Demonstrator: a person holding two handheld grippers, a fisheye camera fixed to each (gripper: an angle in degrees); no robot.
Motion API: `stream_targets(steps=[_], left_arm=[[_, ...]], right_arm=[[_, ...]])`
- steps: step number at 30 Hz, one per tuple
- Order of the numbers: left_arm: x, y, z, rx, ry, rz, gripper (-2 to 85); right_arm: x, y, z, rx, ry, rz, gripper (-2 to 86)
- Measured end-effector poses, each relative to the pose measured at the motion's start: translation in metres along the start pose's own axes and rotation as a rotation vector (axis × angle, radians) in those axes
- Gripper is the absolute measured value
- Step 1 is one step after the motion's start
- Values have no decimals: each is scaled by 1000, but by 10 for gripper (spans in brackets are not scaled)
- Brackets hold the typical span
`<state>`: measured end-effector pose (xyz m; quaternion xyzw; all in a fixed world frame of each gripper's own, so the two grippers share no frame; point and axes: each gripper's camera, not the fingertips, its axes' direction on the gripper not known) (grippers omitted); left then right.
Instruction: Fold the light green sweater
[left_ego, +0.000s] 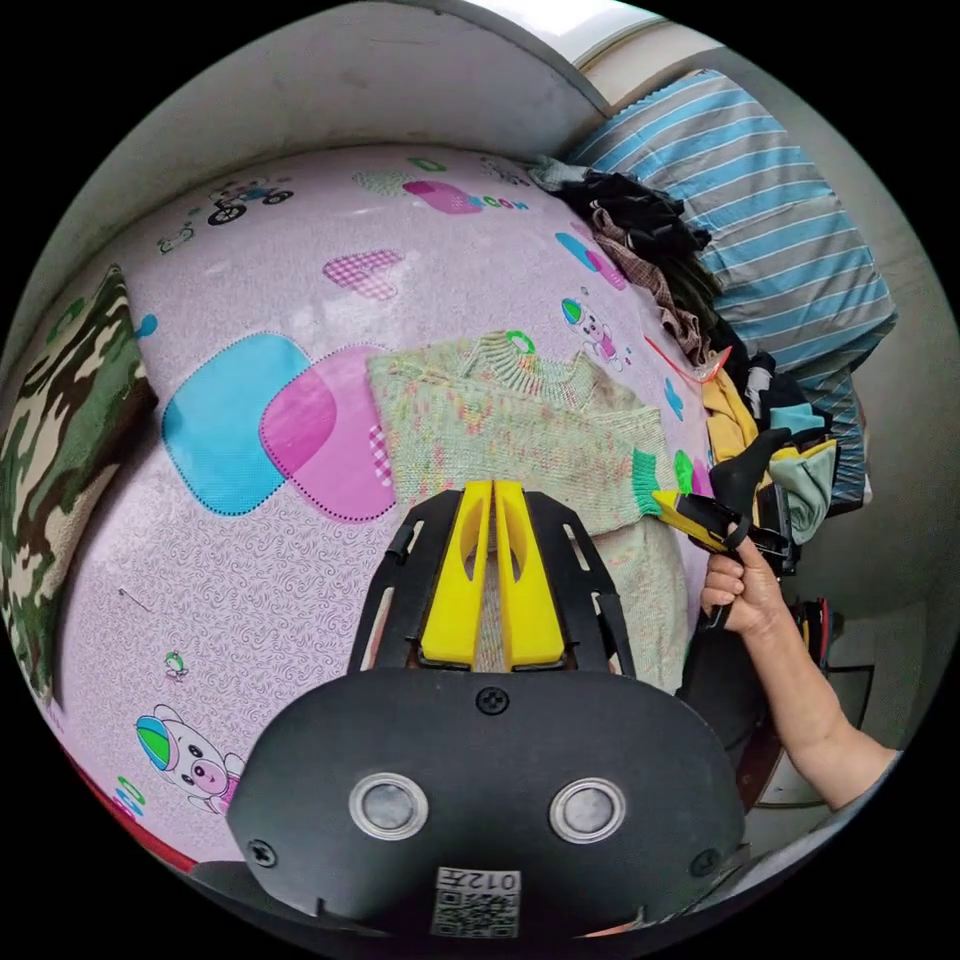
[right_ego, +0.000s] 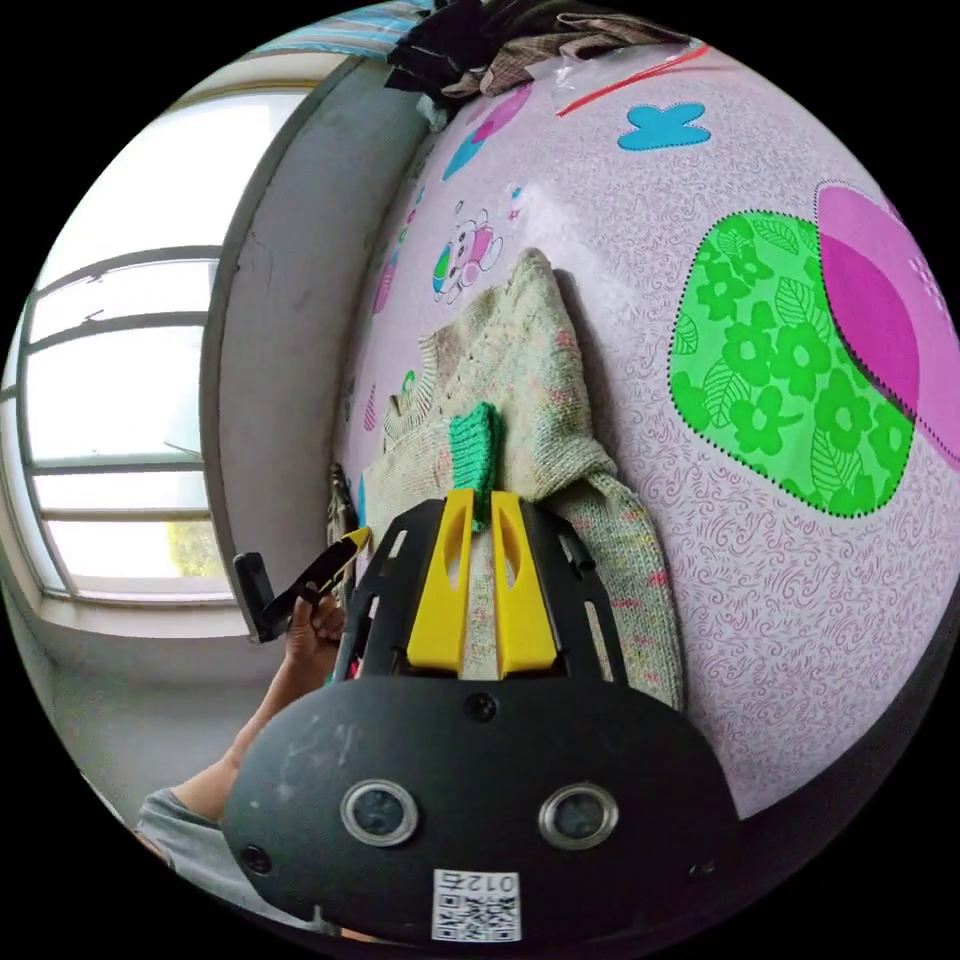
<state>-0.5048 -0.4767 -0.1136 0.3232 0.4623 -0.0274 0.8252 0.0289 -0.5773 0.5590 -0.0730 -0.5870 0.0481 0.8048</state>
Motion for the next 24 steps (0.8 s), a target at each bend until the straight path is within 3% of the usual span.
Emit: stream_targets(steps=[4,7,8,11,15,21,24], left_arm=[[17,-9,17,20,-89,77,6],[13,-12,62,-121,-169,71,5],[12,-10,66,-86,-157,70,5],[13,-12,79,-84,-143,54,5],[30,-15,76,8,-216,117,5],[39,-38,127,-93,-254,120,4],[37,-32,143,-60,-253,167,3]], right_arm=[[-38,-6,-18,99,15,-196,6],[-26,-10,6,4,148,-157,3],[-17,-10,16,-48,199,-114,2],[-15,-1,9,46,139,-80,-2],[-55,6,-1,187,235,-186,-8],[-98,-21,68,46,330,-258,-9],[-112,-31,94,13,417,-296,-9]])
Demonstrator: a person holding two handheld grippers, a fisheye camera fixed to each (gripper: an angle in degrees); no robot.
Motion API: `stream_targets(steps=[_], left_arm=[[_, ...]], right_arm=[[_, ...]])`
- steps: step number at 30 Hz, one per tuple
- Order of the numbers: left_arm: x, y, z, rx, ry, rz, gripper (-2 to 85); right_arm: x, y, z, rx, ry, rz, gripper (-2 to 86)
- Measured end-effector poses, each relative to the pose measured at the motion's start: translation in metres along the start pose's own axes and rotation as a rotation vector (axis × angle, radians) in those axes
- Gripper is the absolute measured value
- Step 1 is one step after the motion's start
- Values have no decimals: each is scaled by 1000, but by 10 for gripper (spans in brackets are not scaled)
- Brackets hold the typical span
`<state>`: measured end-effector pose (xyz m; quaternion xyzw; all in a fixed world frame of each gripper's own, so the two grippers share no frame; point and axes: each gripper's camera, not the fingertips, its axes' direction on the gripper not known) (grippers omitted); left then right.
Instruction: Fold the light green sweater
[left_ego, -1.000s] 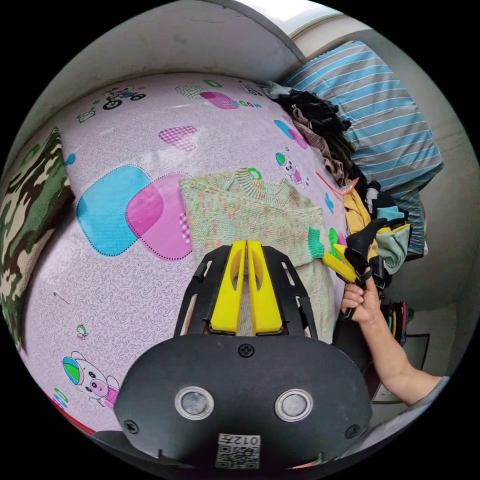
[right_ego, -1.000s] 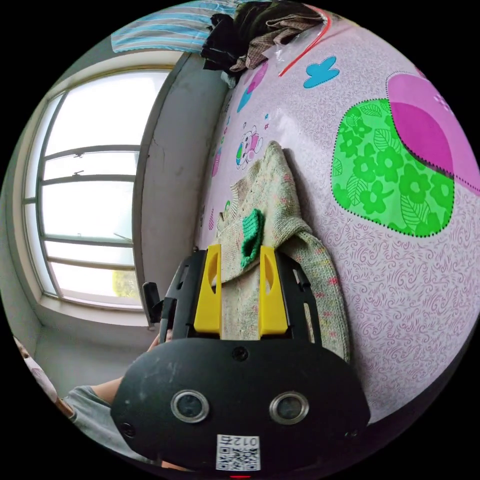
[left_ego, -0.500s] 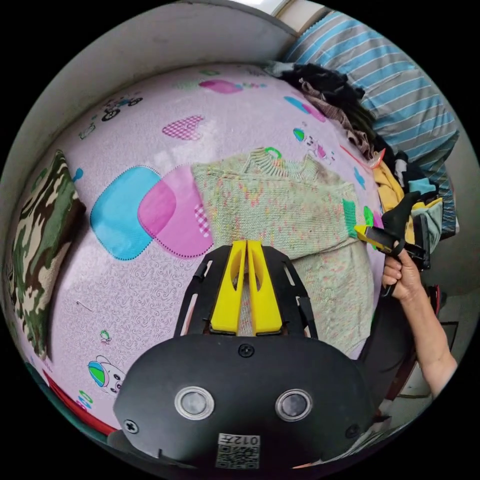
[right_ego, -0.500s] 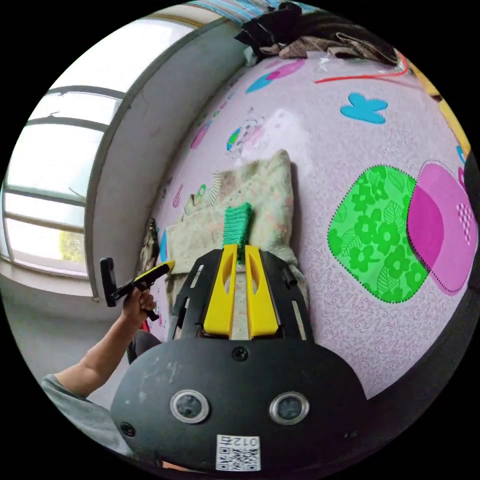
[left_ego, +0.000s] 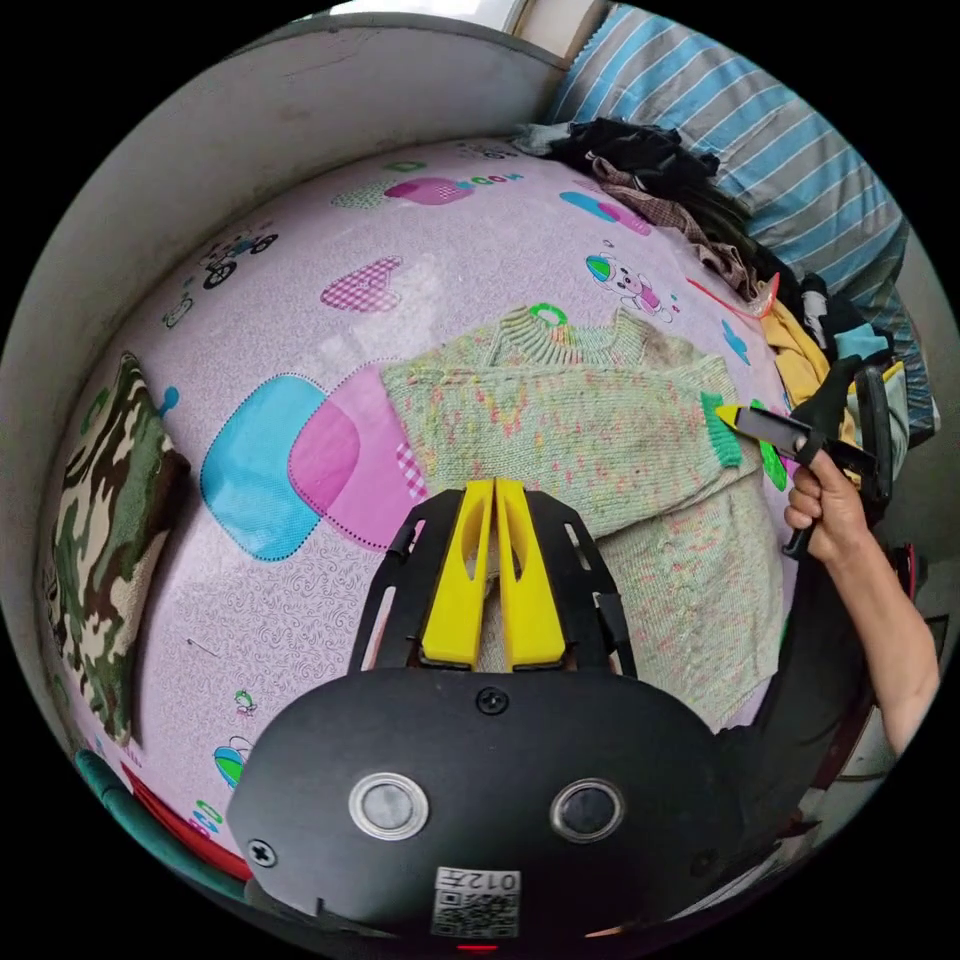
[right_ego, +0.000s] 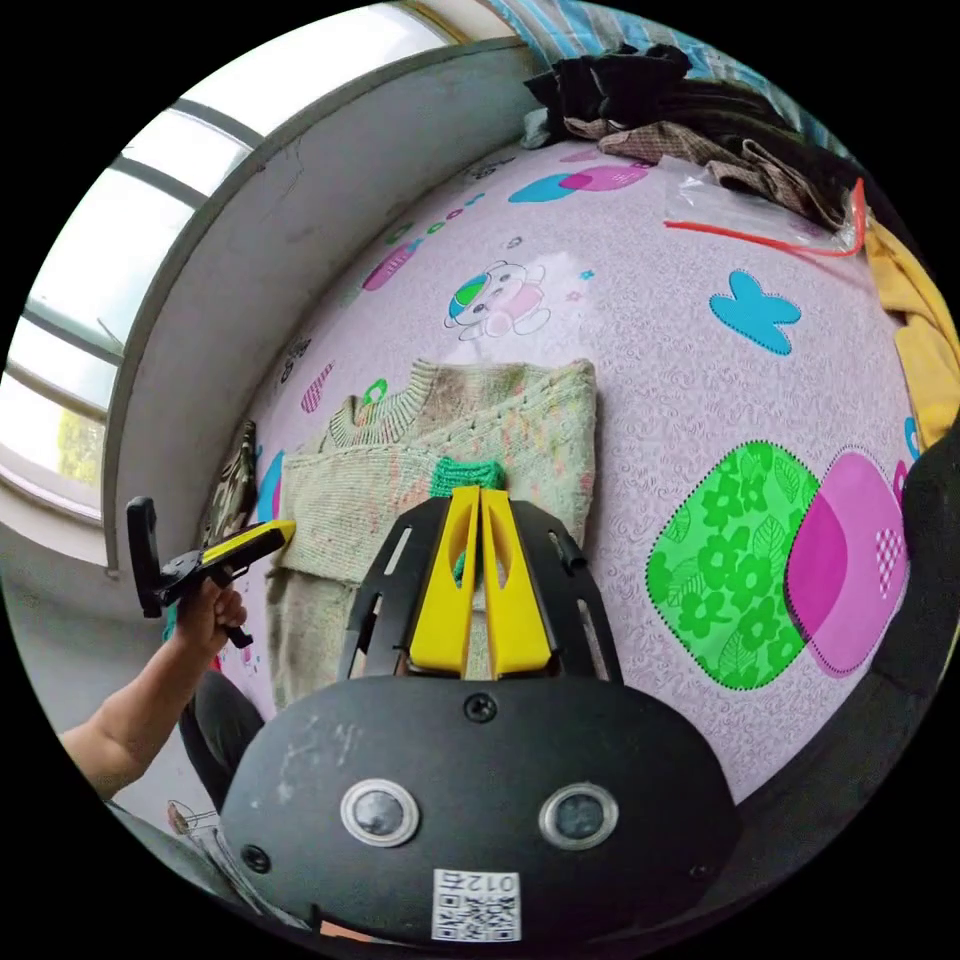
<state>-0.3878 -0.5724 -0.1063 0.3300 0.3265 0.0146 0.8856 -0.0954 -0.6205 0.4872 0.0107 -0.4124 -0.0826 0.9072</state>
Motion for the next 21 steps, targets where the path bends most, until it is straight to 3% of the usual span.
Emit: stream_targets(steps=[6,11,15,18,21], left_arm=[[14,-9,15,-69,-3,79,3],[51,27,7,-183,99,322,6],[85,70,23,-313,44,480,5],[98,95,49,-414,12,507,3],[98,103,54,-362,11,461,0]], right_arm=[[-42,-7,-1,-58,21,-13,-9],[-95,35,-13,-231,-5,-175,-8],[-143,84,4,-449,149,-320,-8],[-173,102,20,-495,246,-389,-9],[-200,98,29,-516,288,-409,-9]])
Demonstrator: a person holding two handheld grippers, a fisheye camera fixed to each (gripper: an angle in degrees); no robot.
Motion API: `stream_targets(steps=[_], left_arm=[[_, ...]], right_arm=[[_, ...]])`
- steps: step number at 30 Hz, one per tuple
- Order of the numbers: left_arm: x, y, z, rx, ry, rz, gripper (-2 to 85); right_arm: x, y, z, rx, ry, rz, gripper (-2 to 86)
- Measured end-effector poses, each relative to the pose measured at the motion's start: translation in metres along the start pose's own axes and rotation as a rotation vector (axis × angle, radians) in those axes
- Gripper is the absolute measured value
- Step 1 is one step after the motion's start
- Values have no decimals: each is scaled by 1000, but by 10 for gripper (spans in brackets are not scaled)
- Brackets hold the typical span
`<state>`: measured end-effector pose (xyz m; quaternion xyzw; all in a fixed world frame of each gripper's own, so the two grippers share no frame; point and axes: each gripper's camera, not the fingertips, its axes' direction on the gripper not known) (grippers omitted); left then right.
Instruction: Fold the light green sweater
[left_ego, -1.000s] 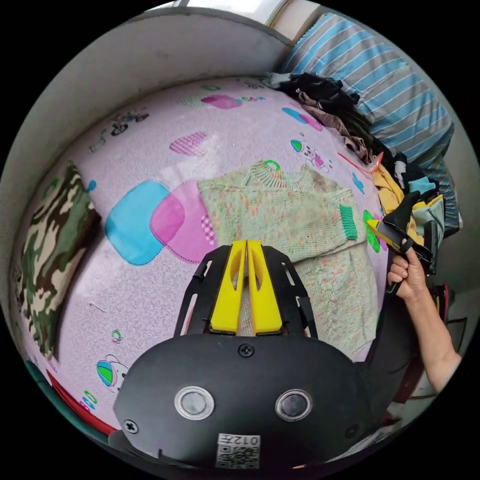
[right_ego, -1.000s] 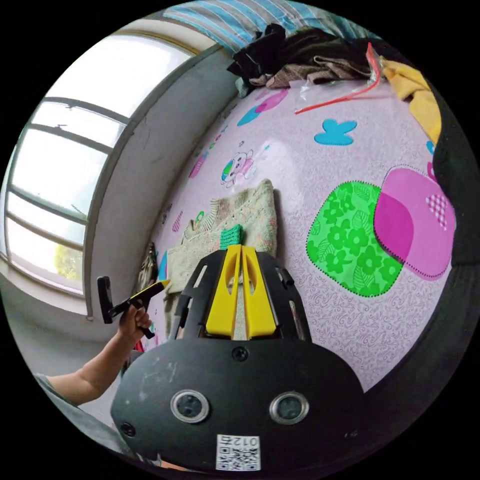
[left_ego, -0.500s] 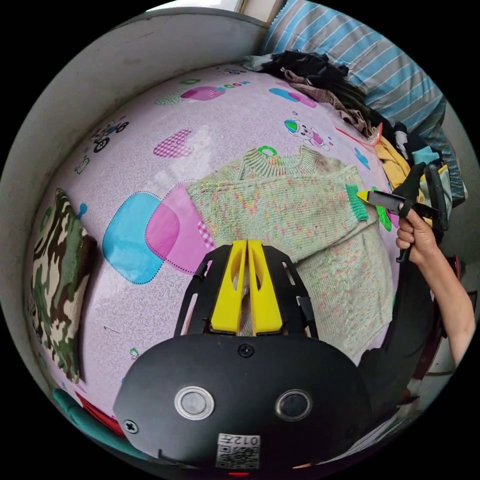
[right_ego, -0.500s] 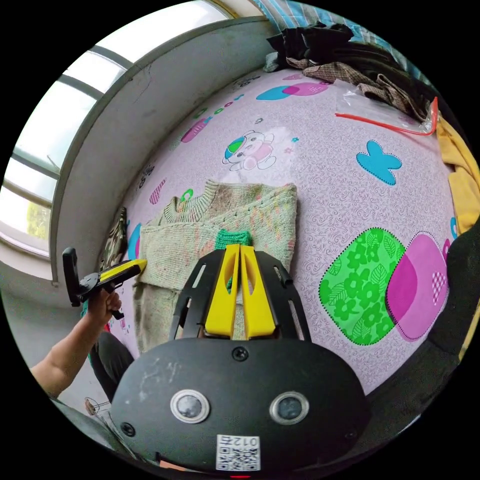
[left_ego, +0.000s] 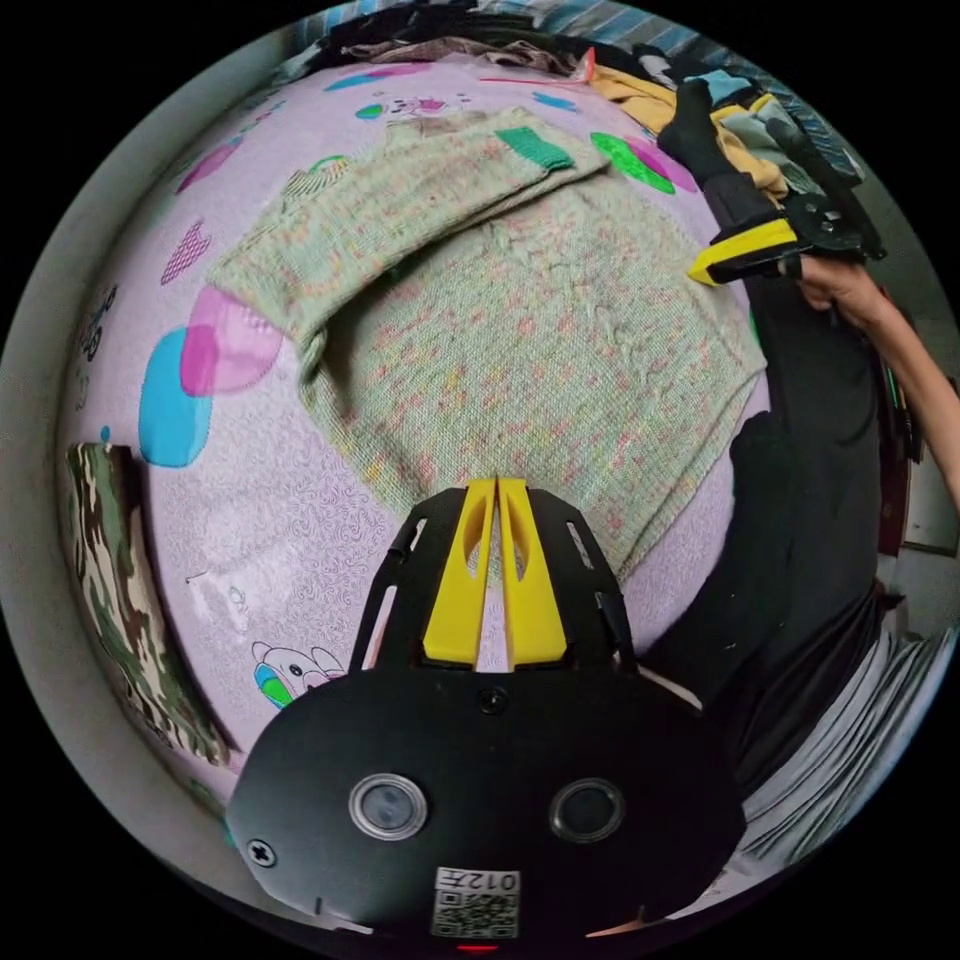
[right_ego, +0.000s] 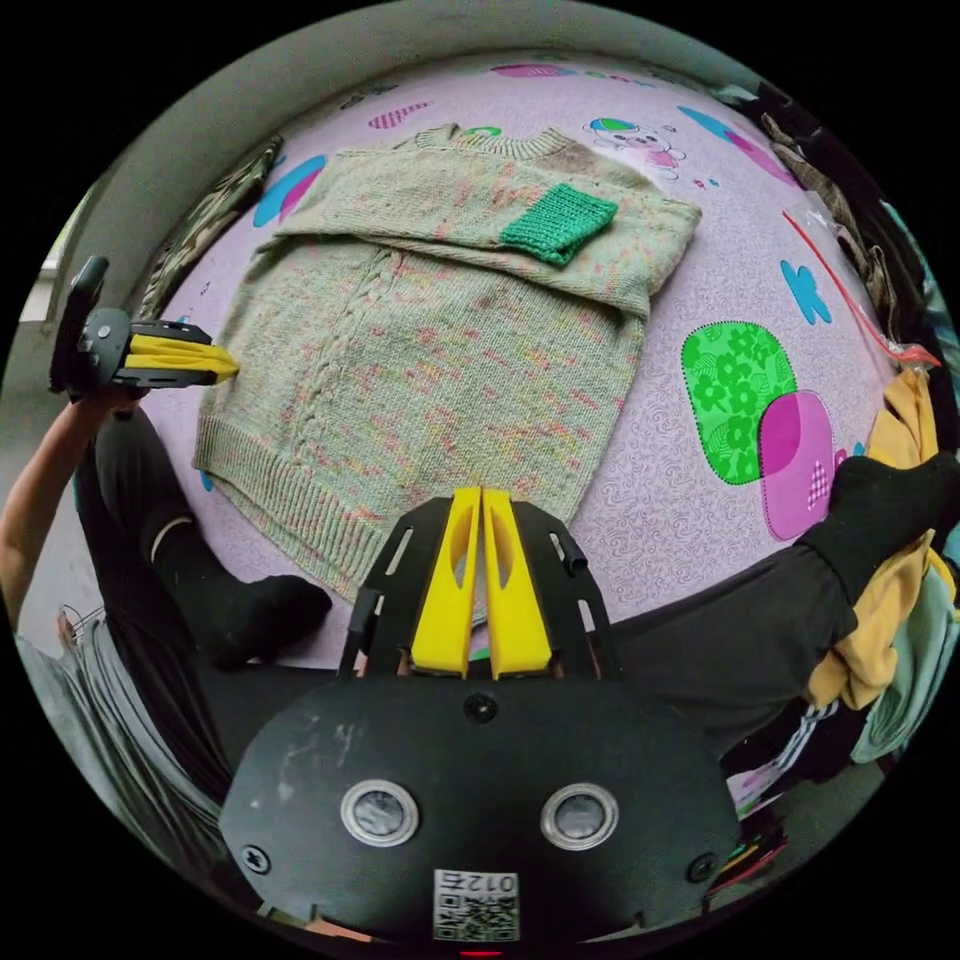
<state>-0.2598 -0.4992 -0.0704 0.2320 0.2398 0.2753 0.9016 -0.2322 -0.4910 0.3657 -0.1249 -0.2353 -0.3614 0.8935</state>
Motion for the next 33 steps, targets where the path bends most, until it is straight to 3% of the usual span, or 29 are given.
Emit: stream_targets(steps=[6,12,18,23,33], left_arm=[[5,1,9,-25,43,-97,0],[28,32,-2,-53,59,-40,13],[95,55,-1,0,-2,248,45],[164,71,22,-66,-199,506,74],[220,85,56,-149,-342,605,98]], right_arm=[[-41,-13,-13,-18,33,30,-9],[-93,13,-43,-57,17,-93,8],[-176,28,-42,-75,140,-382,65],[-227,24,-21,-172,309,-528,85],[-271,11,-18,-254,380,-594,94]])
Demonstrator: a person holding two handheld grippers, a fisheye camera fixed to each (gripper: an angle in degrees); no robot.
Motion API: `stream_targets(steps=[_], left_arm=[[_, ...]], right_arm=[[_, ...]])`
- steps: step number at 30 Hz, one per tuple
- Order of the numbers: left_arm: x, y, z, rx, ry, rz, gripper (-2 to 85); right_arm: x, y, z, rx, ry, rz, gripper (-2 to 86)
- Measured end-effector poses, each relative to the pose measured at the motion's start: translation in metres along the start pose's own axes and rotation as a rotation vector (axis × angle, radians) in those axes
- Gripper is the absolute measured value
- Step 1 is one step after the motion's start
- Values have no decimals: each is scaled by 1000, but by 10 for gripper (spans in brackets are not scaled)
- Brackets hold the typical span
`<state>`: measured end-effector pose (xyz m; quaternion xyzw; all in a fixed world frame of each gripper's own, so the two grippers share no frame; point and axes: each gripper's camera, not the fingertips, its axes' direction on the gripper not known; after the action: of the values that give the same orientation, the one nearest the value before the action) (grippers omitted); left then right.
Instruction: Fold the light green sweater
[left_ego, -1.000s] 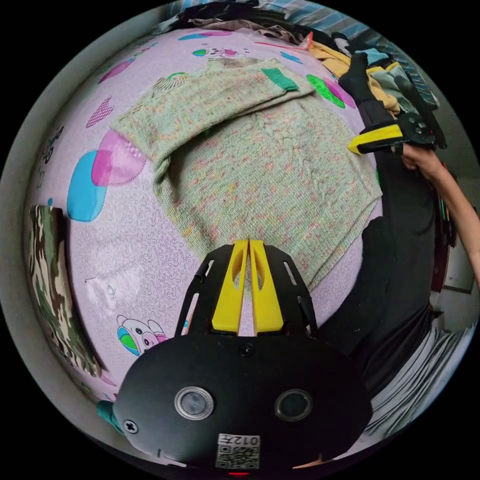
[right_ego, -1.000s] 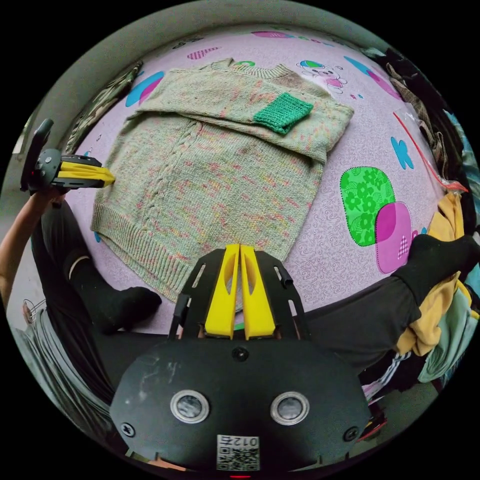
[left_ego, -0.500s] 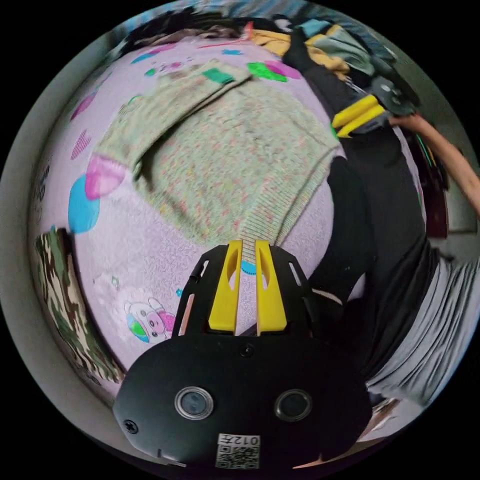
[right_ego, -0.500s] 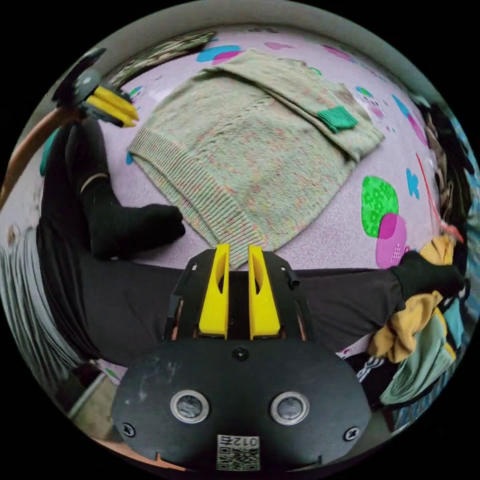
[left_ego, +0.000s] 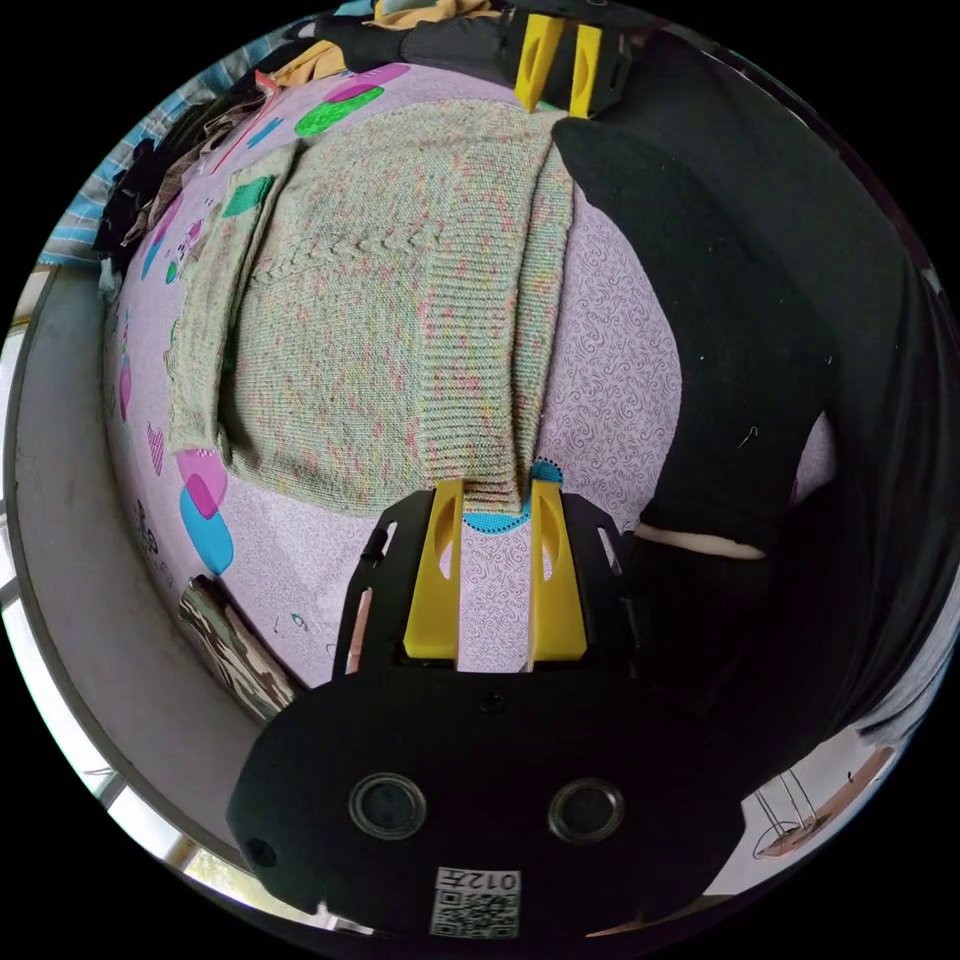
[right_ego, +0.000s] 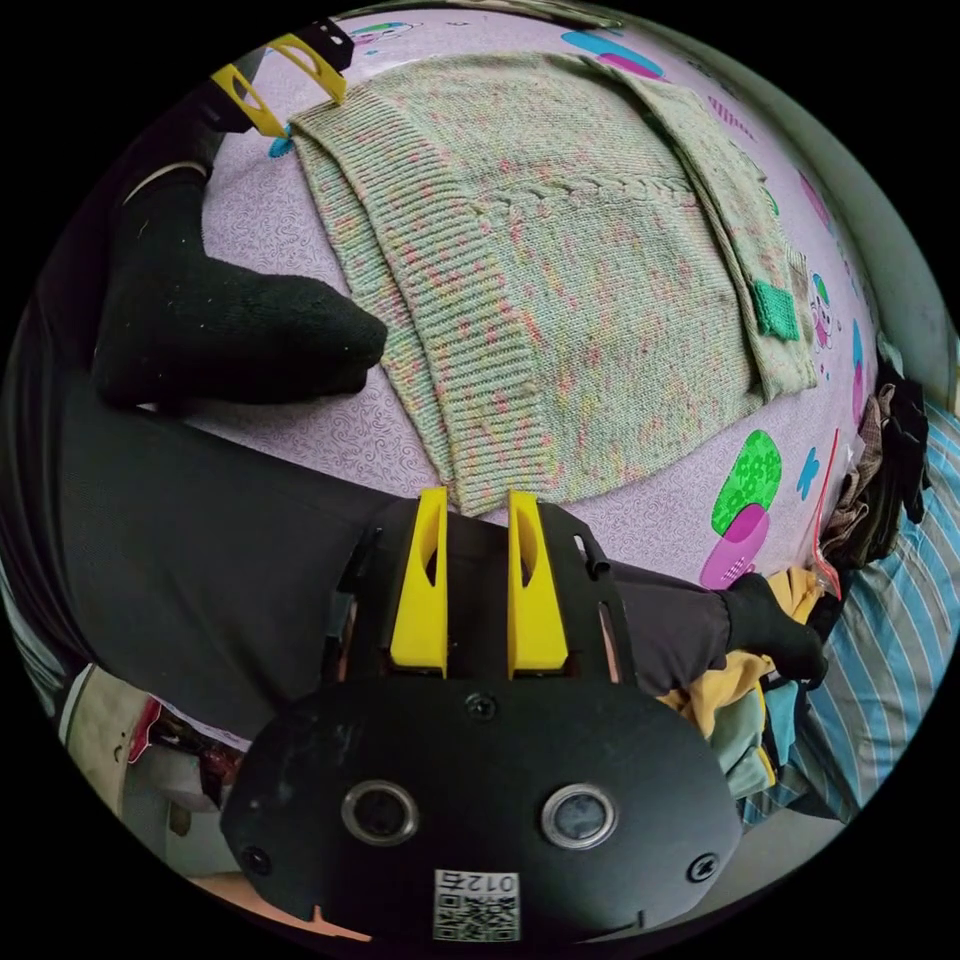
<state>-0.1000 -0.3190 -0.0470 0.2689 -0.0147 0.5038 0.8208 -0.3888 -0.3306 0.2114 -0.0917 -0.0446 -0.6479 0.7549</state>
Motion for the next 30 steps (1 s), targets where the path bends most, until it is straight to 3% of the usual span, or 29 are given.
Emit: stream_targets(steps=[10,16,23,30], left_arm=[[20,-2,-17,7,25,-6,82],[18,3,-32,0,18,-65,51],[-20,54,-106,156,74,-252,34],[-26,106,-181,228,66,-266,29]], right_arm=[[-11,-4,-20,-15,-10,-31,109],[-6,4,-28,-22,53,41,50],[28,65,-100,198,8,221,41],[46,132,-172,376,-66,256,39]])
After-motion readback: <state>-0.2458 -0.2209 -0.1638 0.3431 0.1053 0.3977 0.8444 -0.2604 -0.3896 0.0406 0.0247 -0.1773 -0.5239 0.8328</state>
